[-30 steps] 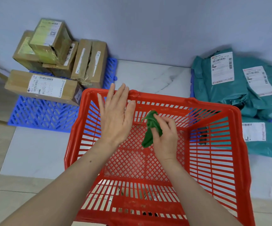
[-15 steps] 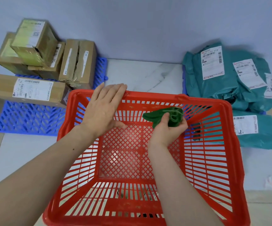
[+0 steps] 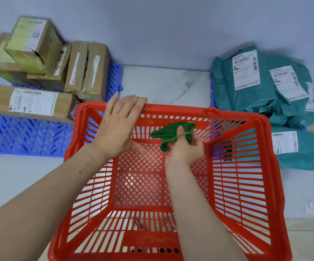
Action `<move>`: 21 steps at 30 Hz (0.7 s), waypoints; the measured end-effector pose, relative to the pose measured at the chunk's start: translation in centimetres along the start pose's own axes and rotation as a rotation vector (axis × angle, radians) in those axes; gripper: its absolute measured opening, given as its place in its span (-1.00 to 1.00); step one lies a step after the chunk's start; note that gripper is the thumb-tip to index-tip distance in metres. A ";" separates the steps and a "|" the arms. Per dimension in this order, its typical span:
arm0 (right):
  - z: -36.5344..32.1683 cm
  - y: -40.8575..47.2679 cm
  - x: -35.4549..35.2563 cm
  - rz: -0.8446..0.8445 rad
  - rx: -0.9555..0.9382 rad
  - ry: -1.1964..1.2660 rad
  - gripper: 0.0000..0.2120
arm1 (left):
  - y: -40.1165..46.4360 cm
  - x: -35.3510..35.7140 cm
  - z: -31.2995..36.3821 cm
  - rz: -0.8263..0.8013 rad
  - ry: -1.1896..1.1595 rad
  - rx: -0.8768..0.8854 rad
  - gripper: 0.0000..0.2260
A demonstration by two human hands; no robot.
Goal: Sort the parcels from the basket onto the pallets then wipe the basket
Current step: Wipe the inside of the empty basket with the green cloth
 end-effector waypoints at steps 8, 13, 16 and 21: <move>-3.2 3.6 -2.9 0.170 -0.149 0.051 -0.72 | 0.1 -0.1 0.0 0.009 -0.032 0.005 0.19; -2.3 2.3 -1.2 0.052 -0.128 0.052 -0.72 | 0.0 -0.2 0.0 0.003 -0.059 0.004 0.18; -1.4 1.2 -0.1 -0.045 -0.068 0.089 -0.74 | 0.1 -0.3 0.0 -0.012 -0.070 -0.002 0.19; 1.2 -1.0 1.3 -0.152 0.205 0.254 -0.84 | 0.0 -0.3 0.1 -0.024 -0.083 0.000 0.18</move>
Point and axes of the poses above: each hand's wrist, its own y-axis towards the middle knuckle, its own x-axis out of the palm, z = x × y, the point moved 8 cm from there along y, towards the middle knuckle, and after that the axes turned 1 degree about y, right-handed, at the moved point
